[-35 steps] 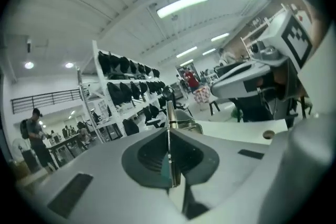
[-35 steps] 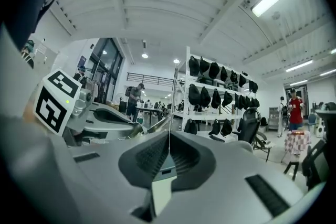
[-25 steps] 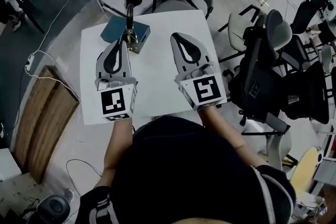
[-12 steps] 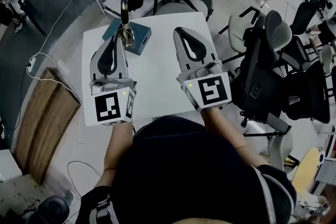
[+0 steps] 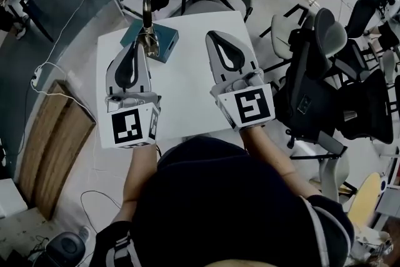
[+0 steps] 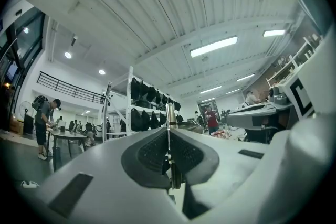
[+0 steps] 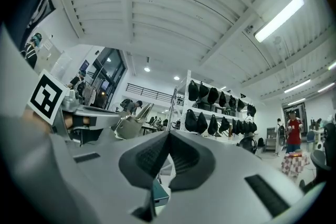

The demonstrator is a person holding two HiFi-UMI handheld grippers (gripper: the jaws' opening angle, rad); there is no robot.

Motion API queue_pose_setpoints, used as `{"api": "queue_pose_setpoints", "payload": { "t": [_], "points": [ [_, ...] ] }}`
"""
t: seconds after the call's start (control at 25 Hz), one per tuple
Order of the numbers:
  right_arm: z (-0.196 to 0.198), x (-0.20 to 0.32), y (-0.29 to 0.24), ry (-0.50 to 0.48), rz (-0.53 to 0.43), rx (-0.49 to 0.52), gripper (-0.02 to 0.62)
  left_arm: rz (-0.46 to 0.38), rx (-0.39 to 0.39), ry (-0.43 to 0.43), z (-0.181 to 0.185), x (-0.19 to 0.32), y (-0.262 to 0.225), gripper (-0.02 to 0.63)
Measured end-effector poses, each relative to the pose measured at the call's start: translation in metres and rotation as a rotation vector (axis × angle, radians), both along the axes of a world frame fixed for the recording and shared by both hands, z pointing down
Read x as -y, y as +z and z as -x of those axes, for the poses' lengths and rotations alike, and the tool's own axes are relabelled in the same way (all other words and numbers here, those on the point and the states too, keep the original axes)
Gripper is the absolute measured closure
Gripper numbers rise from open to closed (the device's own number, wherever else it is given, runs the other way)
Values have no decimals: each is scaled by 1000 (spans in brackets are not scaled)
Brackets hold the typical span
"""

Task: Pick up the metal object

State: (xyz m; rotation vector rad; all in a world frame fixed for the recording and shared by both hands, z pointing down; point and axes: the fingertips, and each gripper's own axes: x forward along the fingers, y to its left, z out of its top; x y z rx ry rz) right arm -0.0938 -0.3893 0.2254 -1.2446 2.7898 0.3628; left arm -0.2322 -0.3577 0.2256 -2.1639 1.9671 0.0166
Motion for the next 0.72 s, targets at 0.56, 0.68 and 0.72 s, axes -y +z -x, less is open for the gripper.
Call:
{"api": "queue_pose_setpoints", "payload": {
  "t": [0.56, 0.68, 0.72],
  "points": [
    [-12, -9, 10, -13, 23, 4, 569, 9, 2, -9, -9, -10, 7, 580],
    [-16, -12, 11, -17, 26, 2, 569, 10, 2, -12, -14, -14, 8, 580],
    [-18, -13, 12, -17, 27, 2, 569, 9, 1, -12, -15, -15, 8, 580]
  ]
}}
